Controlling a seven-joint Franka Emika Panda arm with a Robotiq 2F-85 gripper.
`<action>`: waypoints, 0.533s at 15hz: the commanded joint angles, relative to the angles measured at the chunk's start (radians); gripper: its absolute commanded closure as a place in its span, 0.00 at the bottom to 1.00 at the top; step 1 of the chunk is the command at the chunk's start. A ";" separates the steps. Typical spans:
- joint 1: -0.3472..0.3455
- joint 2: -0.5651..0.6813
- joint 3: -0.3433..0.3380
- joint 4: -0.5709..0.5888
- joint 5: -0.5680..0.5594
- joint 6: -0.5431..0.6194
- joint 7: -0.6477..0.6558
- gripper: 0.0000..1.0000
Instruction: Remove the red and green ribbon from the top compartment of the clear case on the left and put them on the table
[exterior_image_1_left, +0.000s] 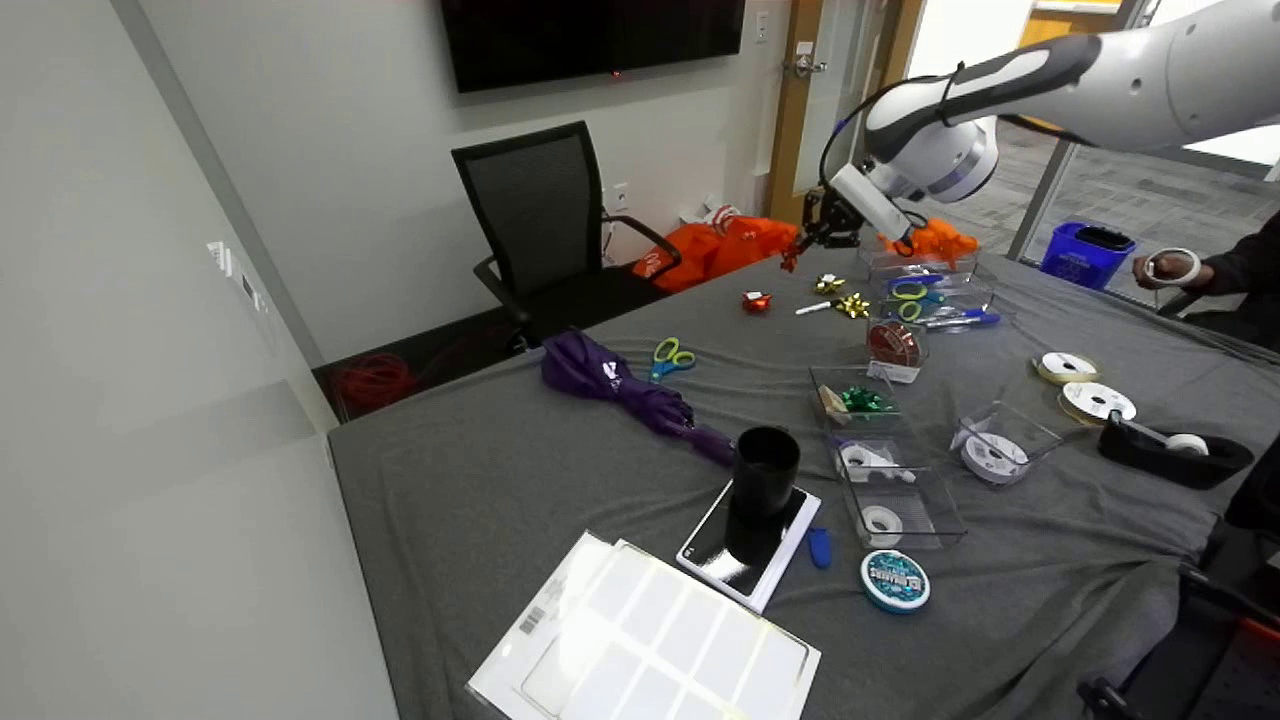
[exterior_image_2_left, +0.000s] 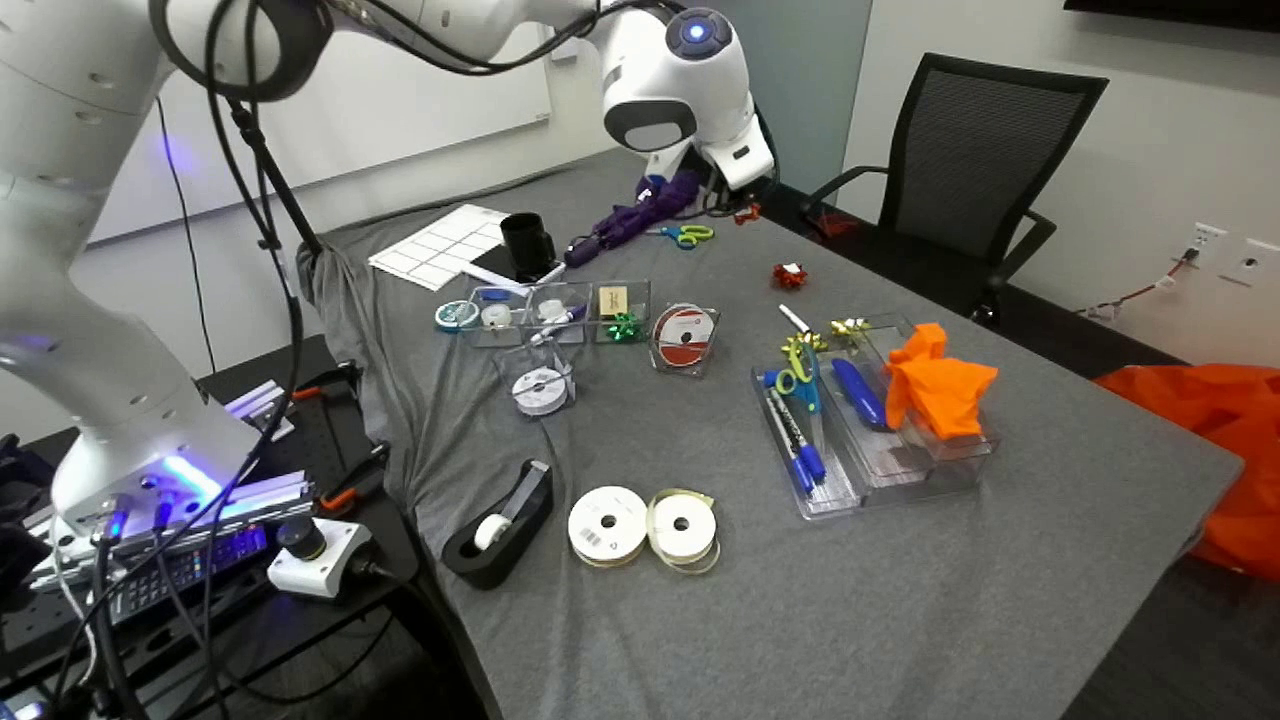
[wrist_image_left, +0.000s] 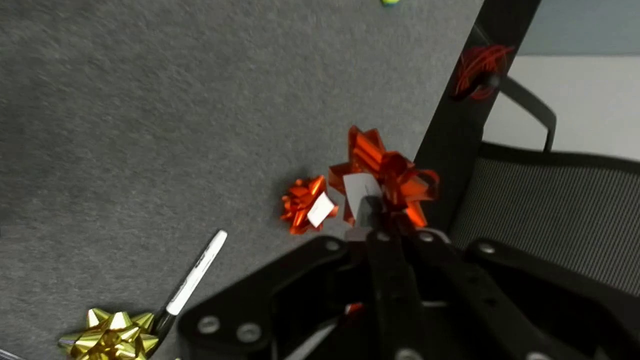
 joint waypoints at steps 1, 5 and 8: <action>0.031 0.187 -0.058 0.208 -0.035 0.096 0.192 1.00; 0.039 0.298 -0.098 0.323 -0.125 0.132 0.367 1.00; 0.034 0.340 -0.105 0.372 -0.220 0.118 0.475 0.69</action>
